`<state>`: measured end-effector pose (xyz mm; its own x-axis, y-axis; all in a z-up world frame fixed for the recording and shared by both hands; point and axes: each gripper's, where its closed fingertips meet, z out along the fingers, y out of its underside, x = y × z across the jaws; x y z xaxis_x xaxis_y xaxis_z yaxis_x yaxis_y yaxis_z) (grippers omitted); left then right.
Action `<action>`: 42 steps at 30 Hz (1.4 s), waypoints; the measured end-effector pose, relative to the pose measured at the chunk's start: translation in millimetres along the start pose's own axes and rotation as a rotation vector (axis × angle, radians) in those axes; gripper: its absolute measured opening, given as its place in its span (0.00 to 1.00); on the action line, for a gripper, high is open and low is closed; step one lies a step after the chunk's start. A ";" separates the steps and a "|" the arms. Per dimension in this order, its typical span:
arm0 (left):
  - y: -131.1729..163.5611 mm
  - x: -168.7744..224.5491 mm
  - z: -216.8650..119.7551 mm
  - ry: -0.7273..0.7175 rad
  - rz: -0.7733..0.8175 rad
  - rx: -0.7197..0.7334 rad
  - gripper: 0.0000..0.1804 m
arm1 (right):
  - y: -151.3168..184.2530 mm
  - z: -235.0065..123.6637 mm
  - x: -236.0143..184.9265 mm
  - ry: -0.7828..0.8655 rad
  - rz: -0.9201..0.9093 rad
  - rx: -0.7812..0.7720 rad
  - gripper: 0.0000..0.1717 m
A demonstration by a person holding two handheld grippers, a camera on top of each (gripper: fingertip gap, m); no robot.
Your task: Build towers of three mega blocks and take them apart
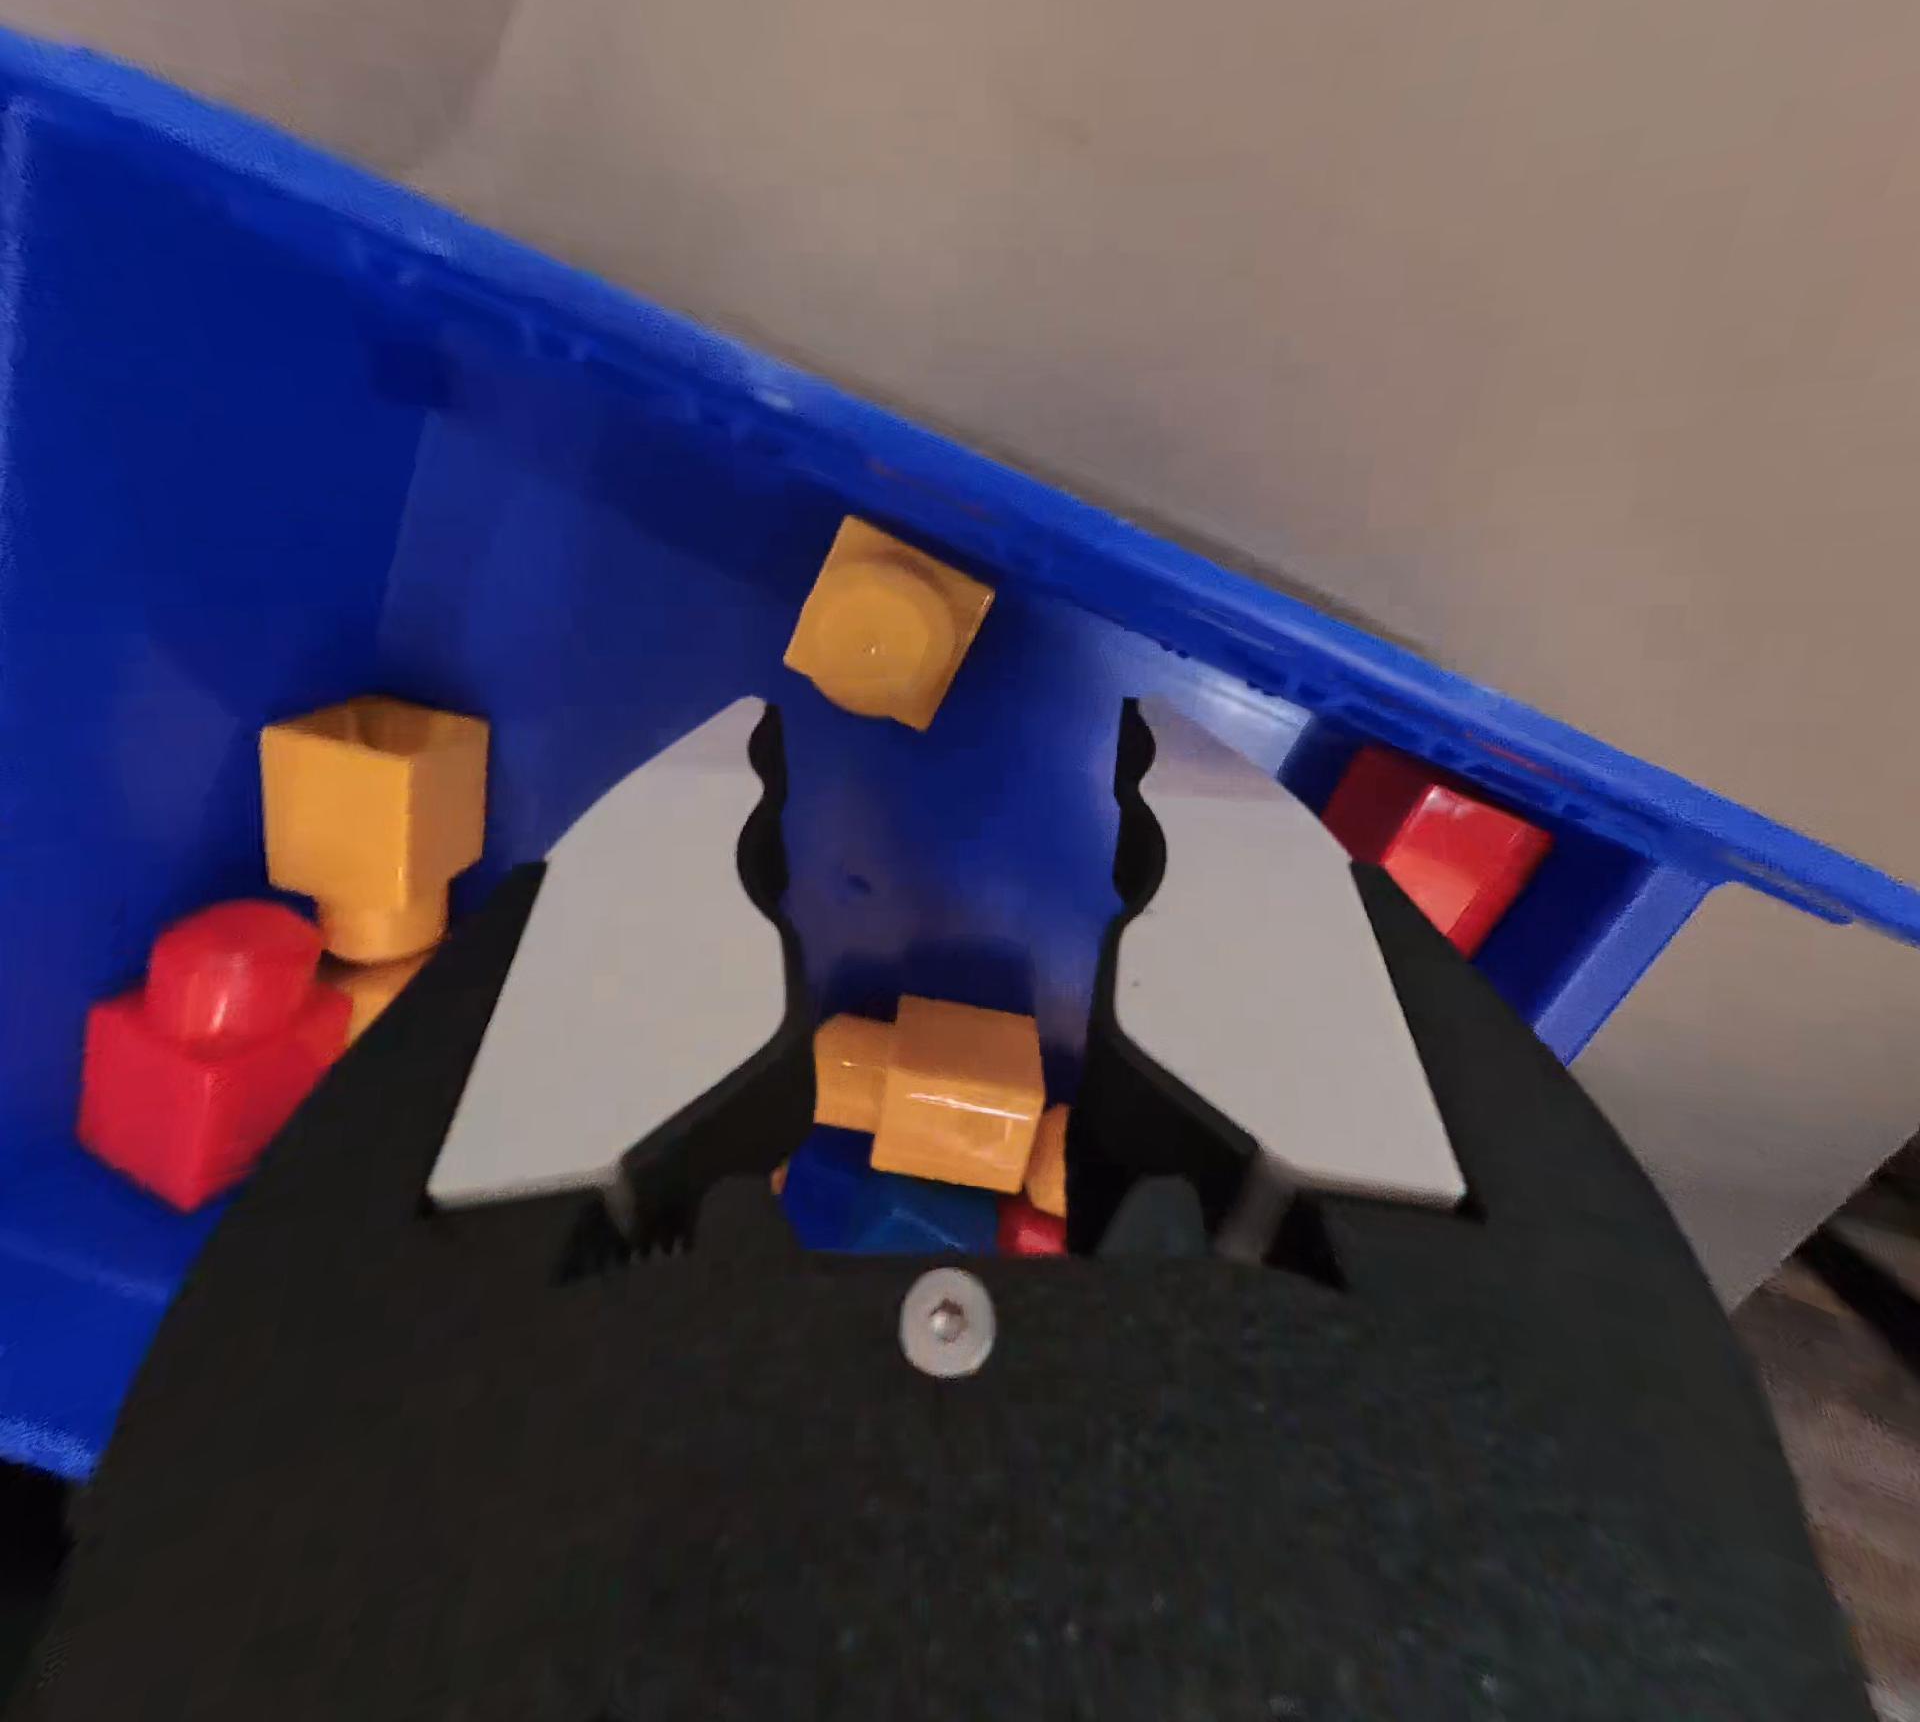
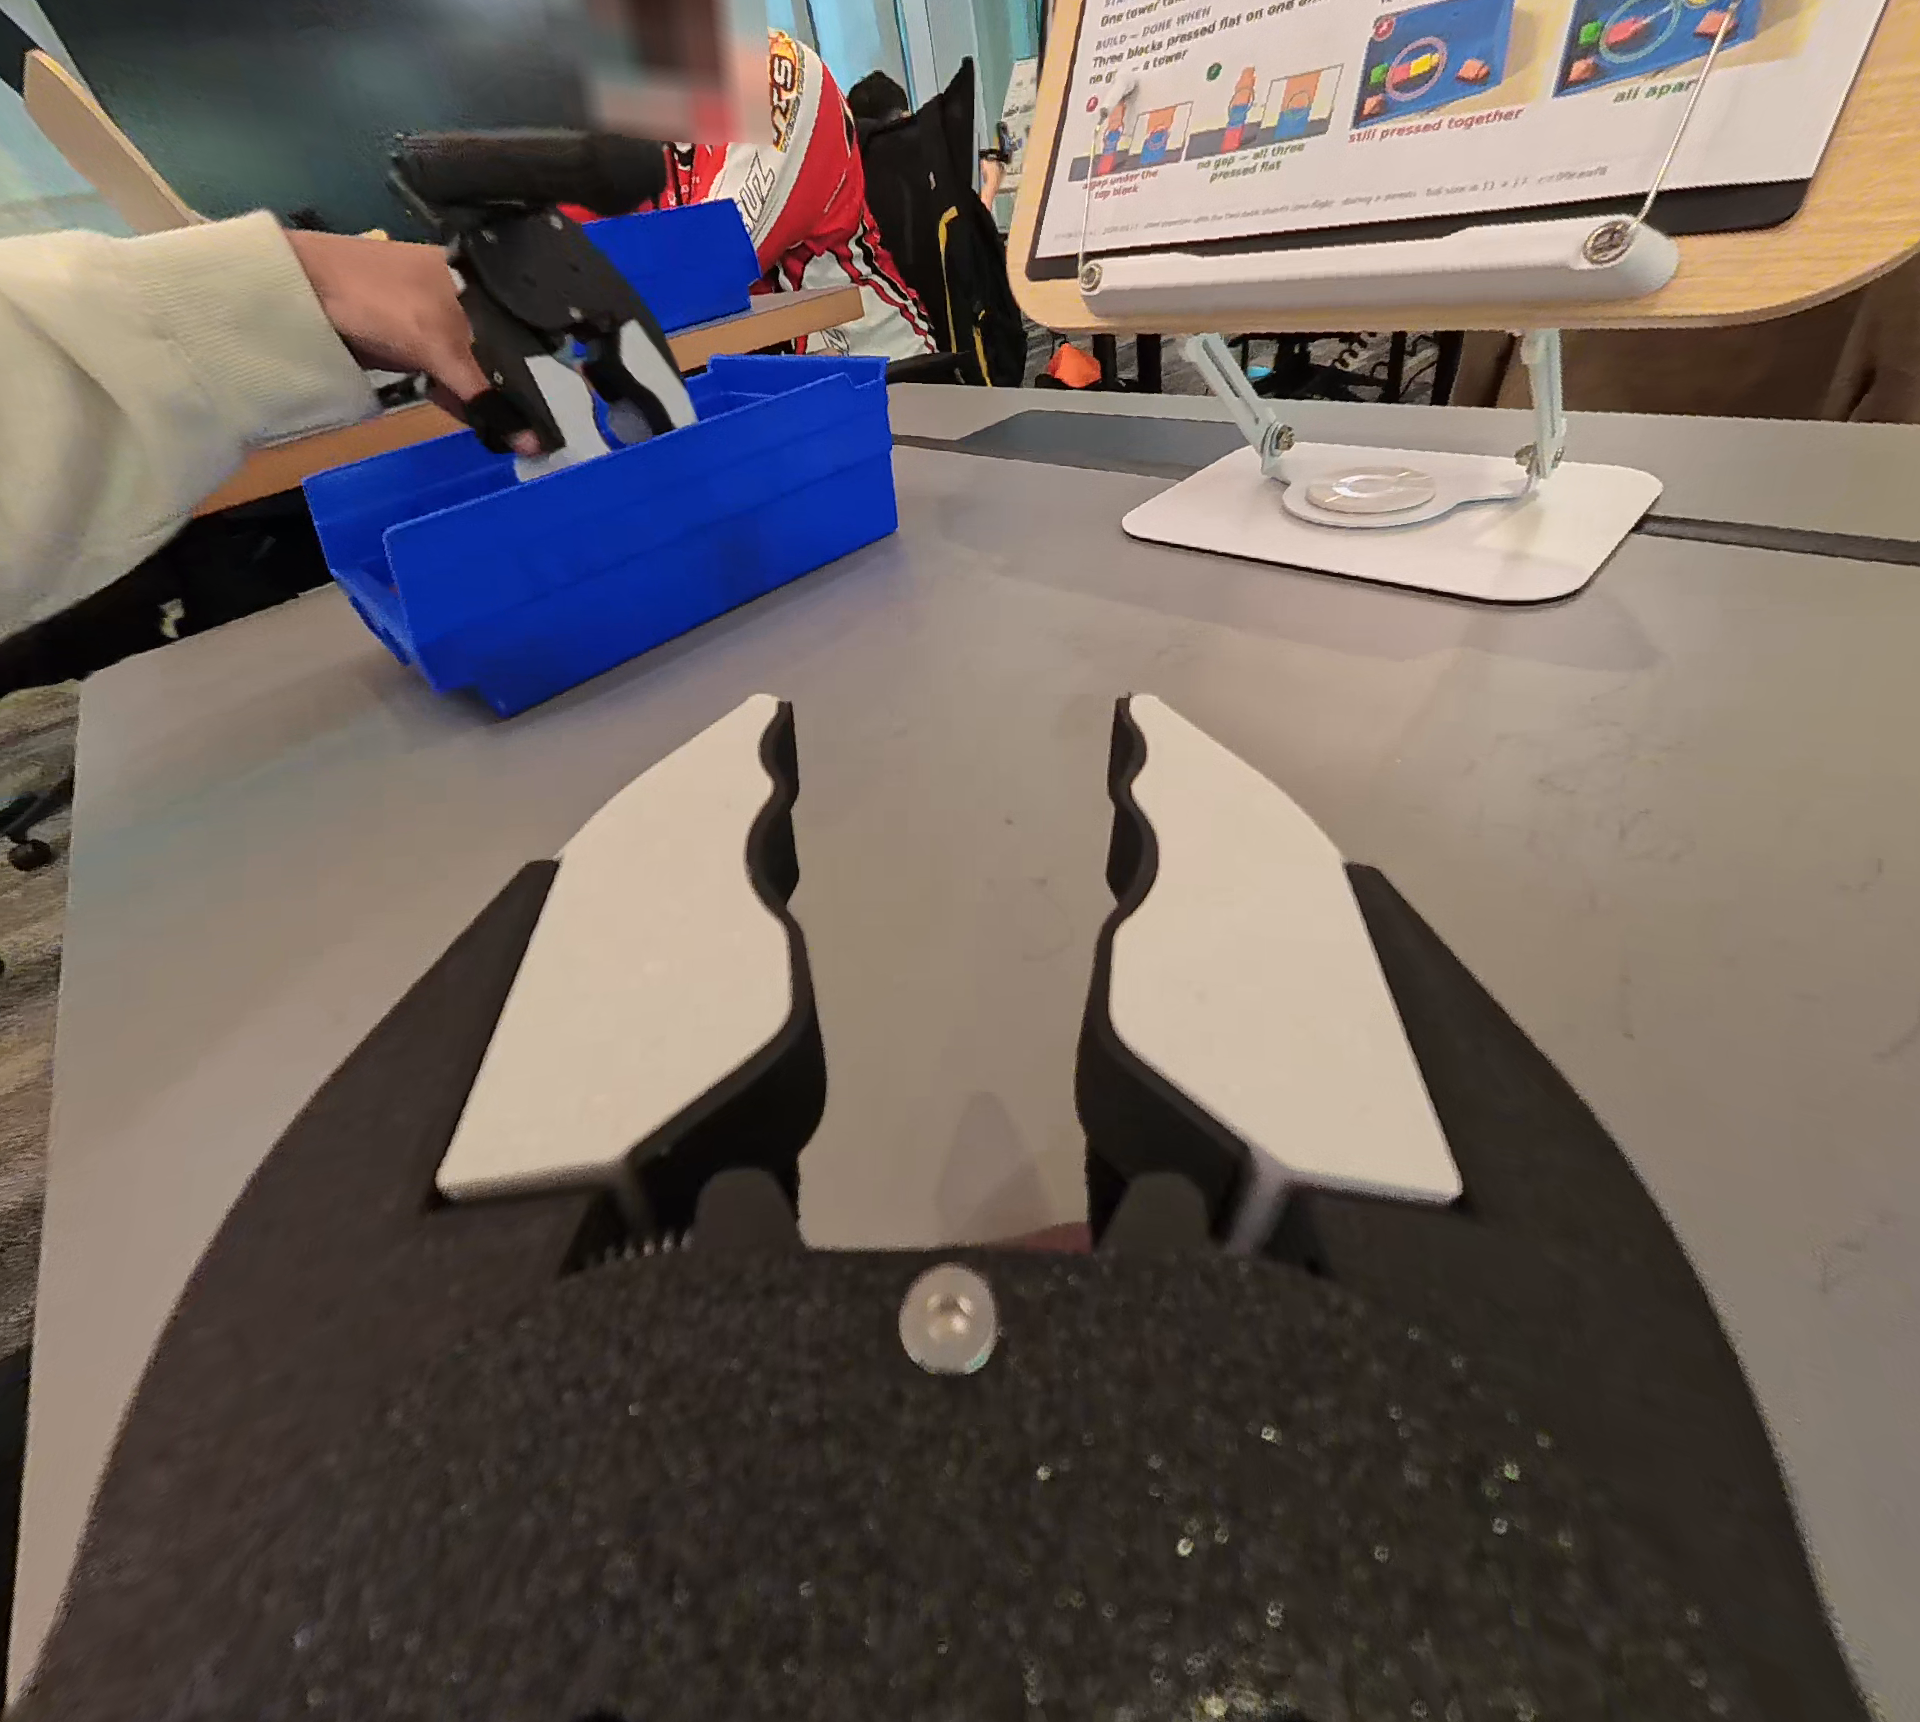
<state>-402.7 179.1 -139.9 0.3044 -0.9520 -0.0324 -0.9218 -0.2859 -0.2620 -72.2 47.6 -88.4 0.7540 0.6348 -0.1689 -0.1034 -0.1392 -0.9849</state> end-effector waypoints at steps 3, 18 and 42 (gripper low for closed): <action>2.0 -5.6 13.5 0.011 0.094 -0.085 0.37 | 0.4 0.8 0.9 -0.006 0.017 -0.002 0.34; 17.9 -8.4 31.9 0.139 0.191 -0.044 0.21 | 0.5 0.6 2.8 -0.019 0.052 0.001 0.33; -199.6 100.1 33.6 0.006 0.253 -0.072 0.20 | -8.4 -6.1 -9.3 -0.004 -0.100 0.043 0.30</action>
<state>-180.2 144.5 -123.2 0.0611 -0.9947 -0.0827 -0.9832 -0.0457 -0.1767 -74.3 38.2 -78.4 0.7596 0.6467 -0.0693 -0.0551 -0.0421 -0.9976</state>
